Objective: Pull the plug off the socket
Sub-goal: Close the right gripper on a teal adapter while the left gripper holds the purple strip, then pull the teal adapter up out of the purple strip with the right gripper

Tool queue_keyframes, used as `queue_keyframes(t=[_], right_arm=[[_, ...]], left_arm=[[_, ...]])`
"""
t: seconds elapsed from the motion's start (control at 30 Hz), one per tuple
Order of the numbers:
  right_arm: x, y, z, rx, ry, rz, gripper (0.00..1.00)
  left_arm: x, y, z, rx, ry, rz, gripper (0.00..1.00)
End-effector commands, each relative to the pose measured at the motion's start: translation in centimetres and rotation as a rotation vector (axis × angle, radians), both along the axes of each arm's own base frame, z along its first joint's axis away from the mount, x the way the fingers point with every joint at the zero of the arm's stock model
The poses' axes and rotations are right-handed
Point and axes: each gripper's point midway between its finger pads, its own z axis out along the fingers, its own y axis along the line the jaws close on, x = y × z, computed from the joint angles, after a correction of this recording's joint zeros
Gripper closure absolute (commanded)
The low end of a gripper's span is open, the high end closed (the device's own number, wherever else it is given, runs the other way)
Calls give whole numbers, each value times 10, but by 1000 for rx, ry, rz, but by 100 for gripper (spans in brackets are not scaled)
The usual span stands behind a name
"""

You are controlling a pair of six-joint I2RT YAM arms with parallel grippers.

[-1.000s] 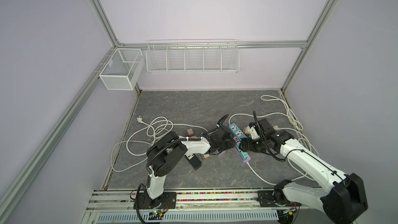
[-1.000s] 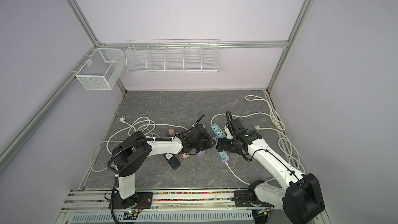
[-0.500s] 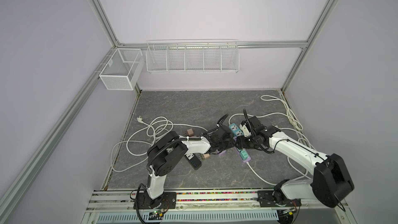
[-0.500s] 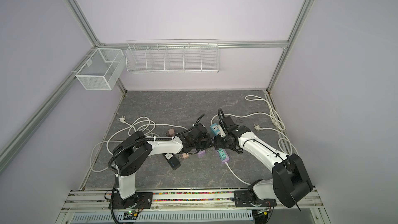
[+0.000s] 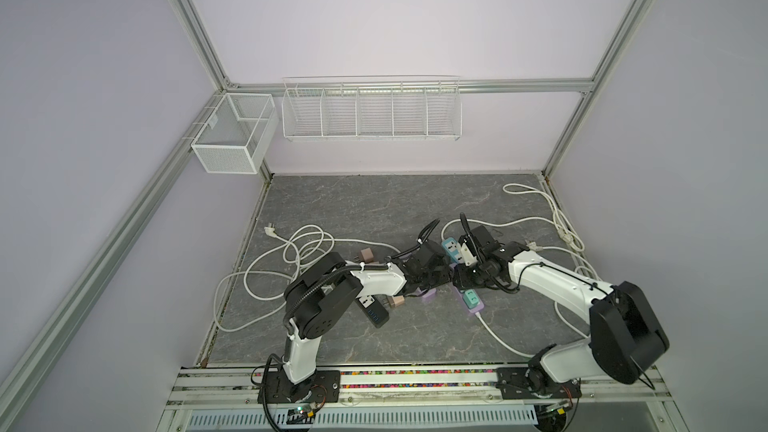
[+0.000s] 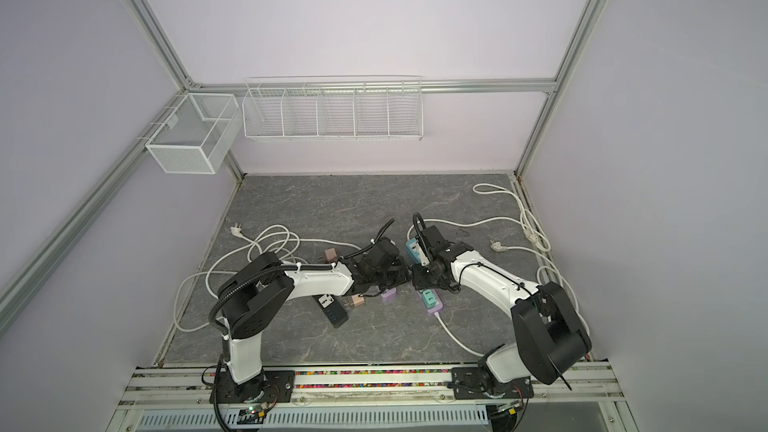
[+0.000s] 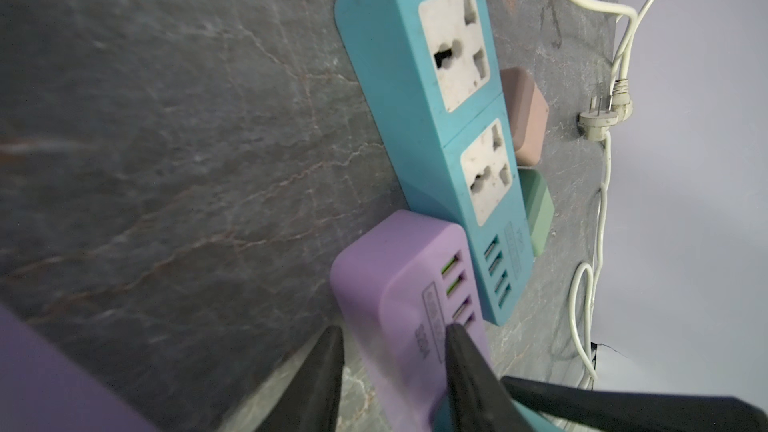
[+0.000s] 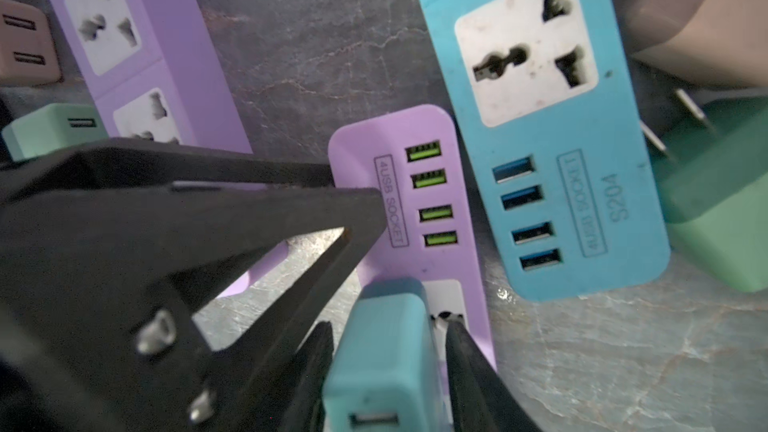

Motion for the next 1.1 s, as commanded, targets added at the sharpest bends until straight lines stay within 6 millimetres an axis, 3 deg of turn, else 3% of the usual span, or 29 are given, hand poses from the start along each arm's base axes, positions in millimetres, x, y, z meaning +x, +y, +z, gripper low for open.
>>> queue_keyframes(t=[0.0,0.53,0.77,1.07], right_arm=[[3,5,-4,0,-11,18,57],[6,0,1,-48,-44,34,73],[10,11,6,-66,-77,43,75],[16,-3,13,-139,-117,39,75]], left_arm=[[-2,10,-24,55,25,7,58],[-20,27,-51,88,95,25,59],[-26,38,-60,156,110,17,61],[-37,47,-80,200,159,-4,63]])
